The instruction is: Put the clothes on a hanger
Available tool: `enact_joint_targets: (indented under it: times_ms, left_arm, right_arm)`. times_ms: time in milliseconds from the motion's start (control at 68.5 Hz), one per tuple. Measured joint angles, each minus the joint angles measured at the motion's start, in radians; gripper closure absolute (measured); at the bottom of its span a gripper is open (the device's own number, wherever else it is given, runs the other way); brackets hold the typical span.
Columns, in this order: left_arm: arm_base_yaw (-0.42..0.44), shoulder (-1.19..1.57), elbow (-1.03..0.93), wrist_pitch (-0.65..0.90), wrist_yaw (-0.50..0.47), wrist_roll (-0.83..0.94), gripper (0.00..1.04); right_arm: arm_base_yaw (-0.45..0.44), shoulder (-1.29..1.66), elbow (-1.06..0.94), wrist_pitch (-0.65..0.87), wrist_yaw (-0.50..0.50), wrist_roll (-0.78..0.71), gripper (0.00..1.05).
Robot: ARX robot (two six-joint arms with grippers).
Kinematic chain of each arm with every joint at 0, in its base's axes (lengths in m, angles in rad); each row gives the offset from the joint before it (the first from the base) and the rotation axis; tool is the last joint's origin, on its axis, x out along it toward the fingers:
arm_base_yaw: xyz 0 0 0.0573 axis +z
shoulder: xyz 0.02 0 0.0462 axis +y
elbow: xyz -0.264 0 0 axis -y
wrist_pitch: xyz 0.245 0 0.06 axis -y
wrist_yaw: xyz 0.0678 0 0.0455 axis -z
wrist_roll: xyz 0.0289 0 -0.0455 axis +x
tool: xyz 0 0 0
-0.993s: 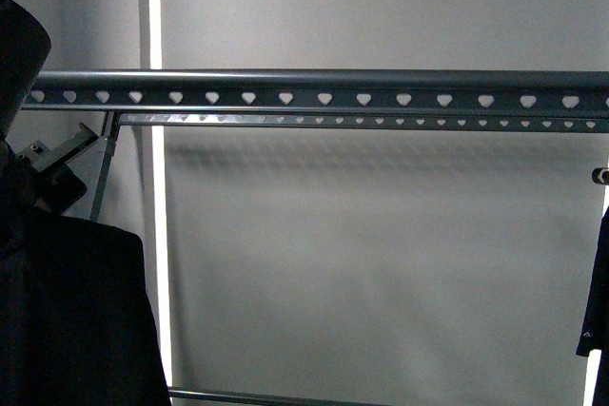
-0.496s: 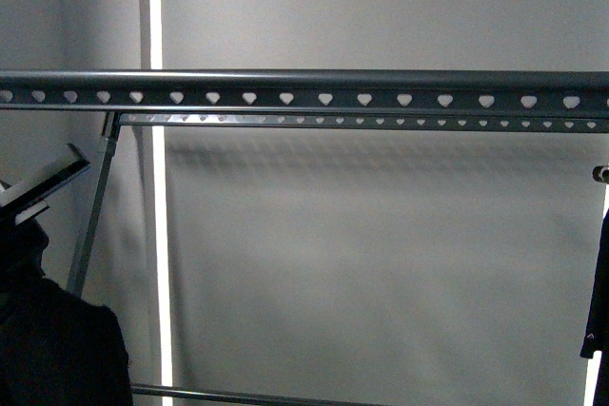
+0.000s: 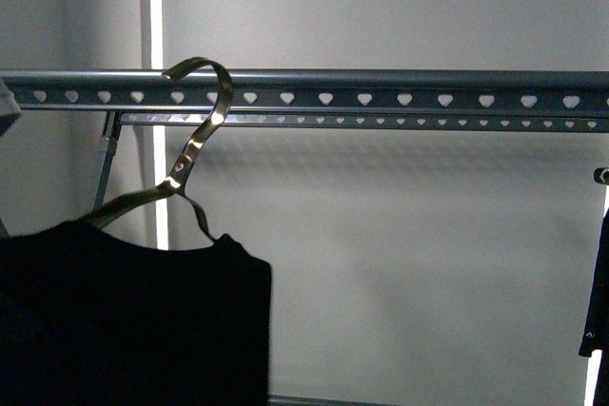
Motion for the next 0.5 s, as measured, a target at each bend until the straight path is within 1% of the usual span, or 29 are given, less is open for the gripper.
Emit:
enact_joint_targets:
  times_ms: [58, 88, 117, 175, 204, 263, 336, 496]
  left_arm:
    - [0.043, 0.054, 0.056, 0.117, 0.000, 0.221, 1.01]
    - [0.051, 0.069, 0.071, 0.151, -0.004, 0.270, 1.01]
    - [0.059, 0.085, 0.089, 0.202, -0.004, 0.383, 1.01]
    - [0.061, 0.102, 0.109, 0.247, 0.003, 0.493, 1.01]
    - [0.058, 0.111, 0.126, 0.266, 0.022, 0.590, 1.01]
    - [0.045, 0.119, 0.148, 0.291, 0.048, 0.678, 1.01]
    - [0.008, 0.127, 0.178, 0.351, 0.095, 0.796, 1.01]
    - [-0.077, 0.172, 0.225, 0.496, 0.095, 0.988, 1.01]
  right_arm:
    - [0.000, 0.000, 0.000, 0.000, 0.000, 0.000, 0.07]
    - [0.000, 0.000, 0.000, 0.000, 0.000, 0.000, 0.07]
    - [0.000, 0.000, 0.000, 0.000, 0.000, 0.000, 0.07]
    - [0.000, 0.000, 0.000, 0.000, 0.000, 0.000, 0.07]
    - [0.000, 0.000, 0.000, 0.000, 0.000, 0.000, 0.07]
    - [0.000, 0.000, 0.000, 0.000, 0.000, 0.000, 0.07]
    - [0.000, 0.000, 0.000, 0.000, 0.000, 0.000, 0.07]
    - [0.000, 0.000, 0.000, 0.000, 0.000, 0.000, 0.07]
